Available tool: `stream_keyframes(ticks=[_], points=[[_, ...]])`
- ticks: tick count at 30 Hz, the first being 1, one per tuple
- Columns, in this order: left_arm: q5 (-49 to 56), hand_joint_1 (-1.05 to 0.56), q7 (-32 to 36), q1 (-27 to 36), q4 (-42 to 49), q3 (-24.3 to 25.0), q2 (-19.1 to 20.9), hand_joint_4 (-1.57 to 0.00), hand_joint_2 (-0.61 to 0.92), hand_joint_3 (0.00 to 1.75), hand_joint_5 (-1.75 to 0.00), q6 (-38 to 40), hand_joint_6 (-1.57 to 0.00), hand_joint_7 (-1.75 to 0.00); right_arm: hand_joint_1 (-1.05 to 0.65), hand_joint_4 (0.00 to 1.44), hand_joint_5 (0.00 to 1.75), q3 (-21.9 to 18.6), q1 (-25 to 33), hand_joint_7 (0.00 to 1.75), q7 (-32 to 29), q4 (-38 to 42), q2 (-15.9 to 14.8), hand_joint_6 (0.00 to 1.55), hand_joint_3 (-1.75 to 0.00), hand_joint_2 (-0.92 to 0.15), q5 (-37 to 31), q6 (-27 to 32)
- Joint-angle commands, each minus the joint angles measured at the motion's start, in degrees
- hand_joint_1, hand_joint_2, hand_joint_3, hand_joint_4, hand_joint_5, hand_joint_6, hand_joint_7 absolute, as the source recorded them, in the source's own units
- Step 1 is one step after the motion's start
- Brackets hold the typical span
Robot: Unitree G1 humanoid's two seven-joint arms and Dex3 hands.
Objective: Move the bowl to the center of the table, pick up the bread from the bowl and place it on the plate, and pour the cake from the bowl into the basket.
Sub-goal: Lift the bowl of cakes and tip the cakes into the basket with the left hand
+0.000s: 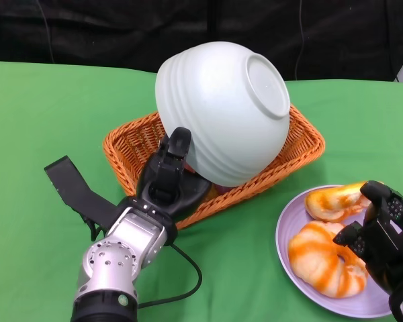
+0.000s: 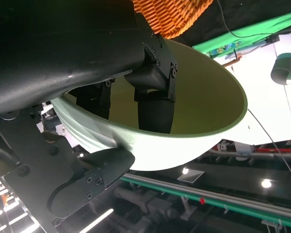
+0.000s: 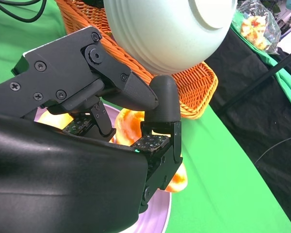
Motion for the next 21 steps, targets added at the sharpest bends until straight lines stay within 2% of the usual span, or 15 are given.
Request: stream_keyframes(ticks=[1,7,12,16,21], points=[[-0.1,-0.13,-1.8,-3.1,0.5,0.4,0.0,-0.72,0.22,1.43,-1.75,0.2,-0.63,-1.75,-0.09,0.83,1.75,-0.3,-0.4,1.67,0.4,0.3,-1.1,0.66,-0.89,-0.82,0.5,-0.1],[3.9,-0.16,-3.6,-2.6,-0.3,-2.0,0.4,-0.76,0.24,1.39,-1.75,-2.7,-0.66,-1.74,-0.09,0.84,1.75,-0.2,-0.5,1.67,0.4,0.4,-1.3,0.66,-0.88,-0.81,0.3,0.0],[12.1,-0.2,-5.6,-1.2,-2.0,-6.3,0.9,-0.78,0.19,1.51,-1.75,-9.7,-0.74,-1.67,-0.09,0.85,1.75,-0.5,-0.6,1.66,0.2,0.4,-1.1,0.67,-0.9,-0.81,0.7,0.2],[18.2,-0.17,-5.0,-0.1,-2.9,-8.5,0.4,-0.8,0.09,1.62,-1.75,-16.8,-0.86,-1.52,-0.09,0.84,1.75,-0.4,-0.4,1.66,0.3,0.2,-1.1,0.67,-0.9,-0.82,0.7,0.1],[23.4,-0.14,-3.9,1.2,-4.1,-10.5,-0.2,-0.81,0.07,1.7,-1.75,-22.1,-0.93,-1.36,-0.09,0.83,1.75,-0.7,-0.6,1.66,0.0,0.2,-1.1,0.66,-0.89,-0.82,0.8,0.5]])
